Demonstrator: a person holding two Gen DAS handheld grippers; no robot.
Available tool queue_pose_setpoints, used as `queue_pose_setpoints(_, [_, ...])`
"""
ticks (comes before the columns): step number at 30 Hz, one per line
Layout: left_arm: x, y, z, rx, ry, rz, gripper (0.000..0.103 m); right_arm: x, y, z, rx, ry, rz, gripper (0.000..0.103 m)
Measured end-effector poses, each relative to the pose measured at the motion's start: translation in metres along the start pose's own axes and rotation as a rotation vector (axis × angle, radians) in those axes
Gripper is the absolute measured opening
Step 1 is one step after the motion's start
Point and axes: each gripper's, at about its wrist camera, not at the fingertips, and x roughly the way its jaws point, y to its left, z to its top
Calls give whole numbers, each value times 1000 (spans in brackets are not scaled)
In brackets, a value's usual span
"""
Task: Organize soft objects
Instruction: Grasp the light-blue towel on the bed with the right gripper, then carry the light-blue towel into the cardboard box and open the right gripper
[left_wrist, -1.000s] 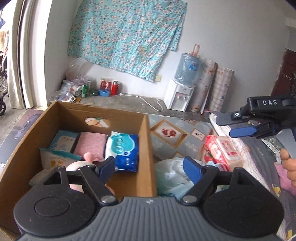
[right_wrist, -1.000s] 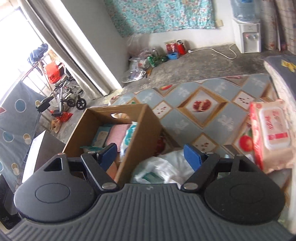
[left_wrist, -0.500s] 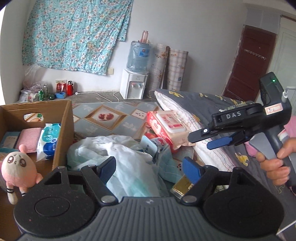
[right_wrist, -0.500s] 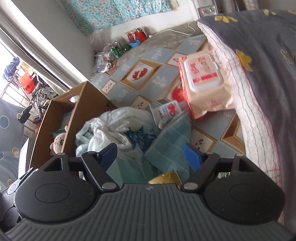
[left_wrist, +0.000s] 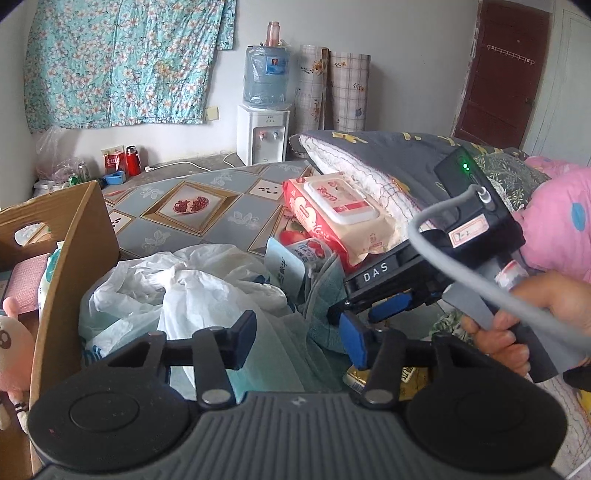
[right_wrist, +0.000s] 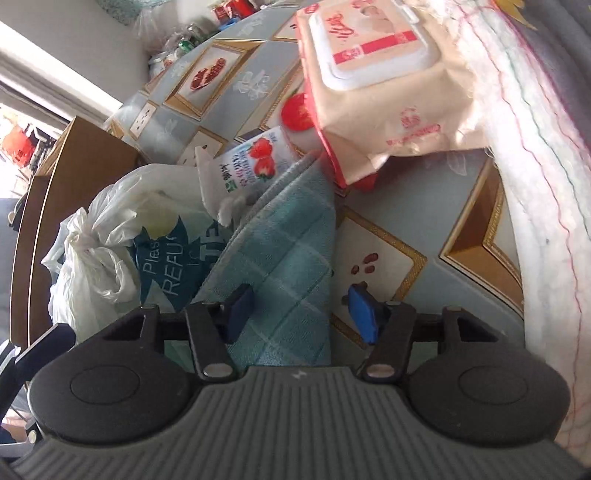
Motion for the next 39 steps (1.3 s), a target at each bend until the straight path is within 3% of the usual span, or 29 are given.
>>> queue_pose_setpoints(4, [9,-1,0,6,12,-25,51,9,16,0,-75,3,-16,42])
queue_pose_setpoints(6, [15,-3,0,8,25,-34,51,11,18,-1,-89,-5,-25,25])
queue_pose_setpoints(9, [22,-10,1,21,41,-44,56,7,3,0,-15,-33,25,14])
queue_pose_setpoints(17, [42,-33,16,51,55,-104,70,-23,-23,-1,127,-149,216,12])
queue_pose_setpoints(25, [44,-40,27,57,41,-150,70,-60,-28,3,140,-215,343,12])
queue_pose_setpoints(35, [11,-39,36,54,-64,-161,63,-98,-11,-14,113,-219,459,12])
queue_pose_setpoints(39, [-3,-35,38,60,-99,-147,53,-114,9,-20,72,-233,481,12])
